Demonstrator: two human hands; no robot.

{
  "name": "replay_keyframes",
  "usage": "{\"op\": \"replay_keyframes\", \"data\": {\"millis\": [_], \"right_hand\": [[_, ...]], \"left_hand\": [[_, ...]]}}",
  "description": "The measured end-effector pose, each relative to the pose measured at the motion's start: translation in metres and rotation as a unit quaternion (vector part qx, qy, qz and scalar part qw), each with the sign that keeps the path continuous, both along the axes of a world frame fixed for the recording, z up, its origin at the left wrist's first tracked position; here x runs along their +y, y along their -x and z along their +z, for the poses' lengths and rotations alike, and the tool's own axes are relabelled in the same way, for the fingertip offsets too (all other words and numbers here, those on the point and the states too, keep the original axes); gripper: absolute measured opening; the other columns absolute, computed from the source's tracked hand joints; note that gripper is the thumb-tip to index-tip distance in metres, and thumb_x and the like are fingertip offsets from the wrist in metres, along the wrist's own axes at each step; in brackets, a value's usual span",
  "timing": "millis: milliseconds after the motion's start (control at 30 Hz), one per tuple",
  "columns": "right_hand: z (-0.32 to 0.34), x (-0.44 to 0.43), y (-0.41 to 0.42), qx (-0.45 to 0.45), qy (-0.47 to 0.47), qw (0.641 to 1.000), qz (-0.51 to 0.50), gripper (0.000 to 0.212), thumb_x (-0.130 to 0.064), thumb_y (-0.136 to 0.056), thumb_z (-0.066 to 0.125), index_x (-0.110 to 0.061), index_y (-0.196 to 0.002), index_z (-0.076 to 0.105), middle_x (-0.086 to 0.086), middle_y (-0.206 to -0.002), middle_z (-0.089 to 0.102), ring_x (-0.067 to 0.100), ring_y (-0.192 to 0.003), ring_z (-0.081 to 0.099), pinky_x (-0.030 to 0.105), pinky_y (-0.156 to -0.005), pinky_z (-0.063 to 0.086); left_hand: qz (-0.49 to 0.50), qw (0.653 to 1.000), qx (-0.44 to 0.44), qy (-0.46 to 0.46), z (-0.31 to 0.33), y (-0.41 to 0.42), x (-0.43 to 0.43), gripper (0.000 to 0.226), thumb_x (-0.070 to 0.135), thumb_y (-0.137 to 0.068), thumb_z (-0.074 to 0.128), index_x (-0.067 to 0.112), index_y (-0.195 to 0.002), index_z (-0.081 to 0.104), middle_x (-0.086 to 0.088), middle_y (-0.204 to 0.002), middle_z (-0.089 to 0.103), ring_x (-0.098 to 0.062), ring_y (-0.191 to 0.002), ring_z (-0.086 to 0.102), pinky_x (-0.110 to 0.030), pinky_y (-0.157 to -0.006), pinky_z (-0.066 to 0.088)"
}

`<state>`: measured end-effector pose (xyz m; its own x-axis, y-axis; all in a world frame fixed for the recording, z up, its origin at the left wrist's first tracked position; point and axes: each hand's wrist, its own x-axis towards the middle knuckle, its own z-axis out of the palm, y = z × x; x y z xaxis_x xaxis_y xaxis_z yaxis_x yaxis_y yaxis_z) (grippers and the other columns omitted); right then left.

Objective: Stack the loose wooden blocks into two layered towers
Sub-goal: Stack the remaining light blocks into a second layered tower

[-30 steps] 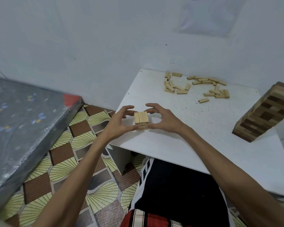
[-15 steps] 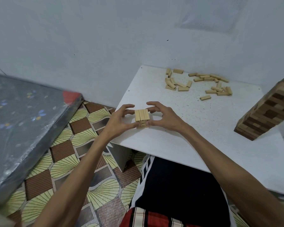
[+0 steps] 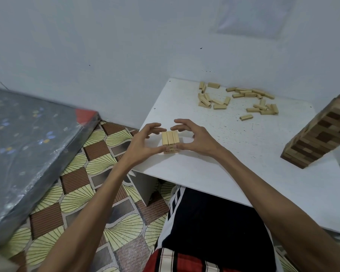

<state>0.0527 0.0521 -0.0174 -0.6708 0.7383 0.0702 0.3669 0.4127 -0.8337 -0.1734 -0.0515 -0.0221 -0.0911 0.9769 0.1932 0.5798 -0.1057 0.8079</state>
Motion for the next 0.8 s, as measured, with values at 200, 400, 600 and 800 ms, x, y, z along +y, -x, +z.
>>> {"op": "replay_keyframes", "data": {"millis": [200,400,600,800], "right_hand": [[-0.002,0.0,0.001,0.008,-0.001,1.0,-0.004,0.077,-0.038,-0.079,0.088,-0.034,-0.144,0.047,-0.026,-0.127,0.067,0.0,-0.123,0.057,0.021,-0.084,0.039],[-0.001,-0.001,0.001,0.005,-0.002,1.0,0.001,0.078,-0.041,-0.079,0.088,-0.035,-0.144,0.047,-0.026,-0.127,0.067,0.0,-0.121,0.058,0.023,-0.083,0.04],[-0.002,-0.002,0.001,0.007,0.01,1.0,0.006,0.085,-0.045,-0.076,0.089,-0.034,-0.147,0.044,-0.024,-0.135,0.062,0.0,-0.124,0.056,0.024,-0.087,0.041],[0.008,-0.001,-0.014,0.01,0.0,1.0,-0.029,0.064,-0.051,-0.086,0.079,-0.034,-0.142,0.052,-0.021,-0.134,0.062,-0.003,-0.122,0.056,0.015,-0.085,0.039]], "left_hand": [[0.005,1.0,-0.009,-0.001,-0.001,-0.002,0.003,0.074,0.032,-0.077,0.089,0.023,-0.139,0.051,0.019,-0.125,0.069,-0.006,-0.118,0.062,-0.034,-0.1,0.048],[0.015,1.0,-0.019,0.007,-0.002,-0.003,0.003,0.075,0.032,-0.075,0.091,0.022,-0.139,0.052,0.017,-0.123,0.07,-0.005,-0.115,0.063,-0.036,-0.1,0.049],[0.006,0.999,-0.031,0.013,-0.003,-0.004,0.0,0.081,0.033,-0.074,0.091,0.022,-0.141,0.047,0.018,-0.127,0.069,-0.004,-0.123,0.06,-0.039,-0.104,0.046],[-0.007,0.999,-0.031,-0.005,0.01,0.001,-0.002,0.068,0.049,-0.083,0.08,0.029,-0.14,0.049,0.02,-0.135,0.064,-0.005,-0.127,0.057,-0.041,-0.107,0.044]]}}
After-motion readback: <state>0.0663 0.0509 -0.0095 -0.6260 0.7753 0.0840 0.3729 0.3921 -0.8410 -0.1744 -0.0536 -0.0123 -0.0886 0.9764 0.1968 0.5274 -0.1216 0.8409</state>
